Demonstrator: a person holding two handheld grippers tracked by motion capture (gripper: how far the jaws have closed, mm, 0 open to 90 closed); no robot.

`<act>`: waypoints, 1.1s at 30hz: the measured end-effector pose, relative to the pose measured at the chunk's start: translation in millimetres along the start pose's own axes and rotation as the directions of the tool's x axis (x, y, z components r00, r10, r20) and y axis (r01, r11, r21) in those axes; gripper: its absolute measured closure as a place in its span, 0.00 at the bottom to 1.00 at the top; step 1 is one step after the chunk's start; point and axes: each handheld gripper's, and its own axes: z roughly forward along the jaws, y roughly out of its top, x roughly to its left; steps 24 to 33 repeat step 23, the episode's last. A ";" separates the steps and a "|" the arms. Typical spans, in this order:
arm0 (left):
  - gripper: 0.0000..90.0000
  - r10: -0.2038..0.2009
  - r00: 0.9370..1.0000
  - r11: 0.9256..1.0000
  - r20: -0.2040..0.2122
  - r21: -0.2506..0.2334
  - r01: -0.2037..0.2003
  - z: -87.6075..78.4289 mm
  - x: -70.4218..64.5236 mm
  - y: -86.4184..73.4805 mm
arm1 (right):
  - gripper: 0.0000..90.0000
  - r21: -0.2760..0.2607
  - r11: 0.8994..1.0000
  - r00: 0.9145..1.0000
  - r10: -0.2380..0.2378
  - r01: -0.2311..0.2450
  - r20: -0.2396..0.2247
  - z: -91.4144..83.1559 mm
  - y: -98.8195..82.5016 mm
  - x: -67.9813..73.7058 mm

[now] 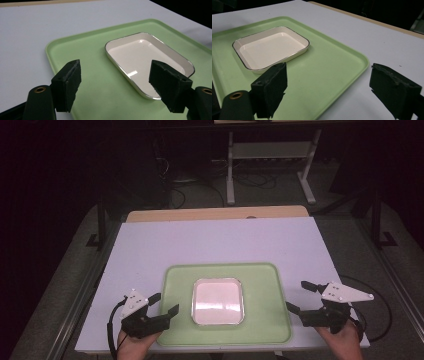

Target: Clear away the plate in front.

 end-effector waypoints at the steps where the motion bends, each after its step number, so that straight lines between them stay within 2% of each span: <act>1: 0.28 0.002 1.000 1.000 0.004 -0.001 -0.002 -1.4 0.7 -1.1 | 0.15 0.000 1.000 1.000 0.000 0.000 0.000 -0.1 0.0 0.1; 11: 0.27 0.095 0.996 0.995 -0.003 -0.022 -0.095 -9.7 -3.7 -3.6 | 0.15 0.002 1.000 1.000 -0.001 0.001 -0.004 -0.4 -0.4 0.8; 19: 0.25 0.107 0.994 0.994 0.028 -0.012 -0.107 -7.9 -4.5 -5.6 | 0.15 0.012 1.000 1.000 -0.008 0.008 -0.014 0.9 -1.5 1.2; 33: 0.25 0.105 0.994 0.994 0.029 -0.017 -0.105 -7.5 -4.1 -5.4 | 0.15 0.011 1.000 1.000 -0.008 0.008 -0.015 1.0 -1.1 1.1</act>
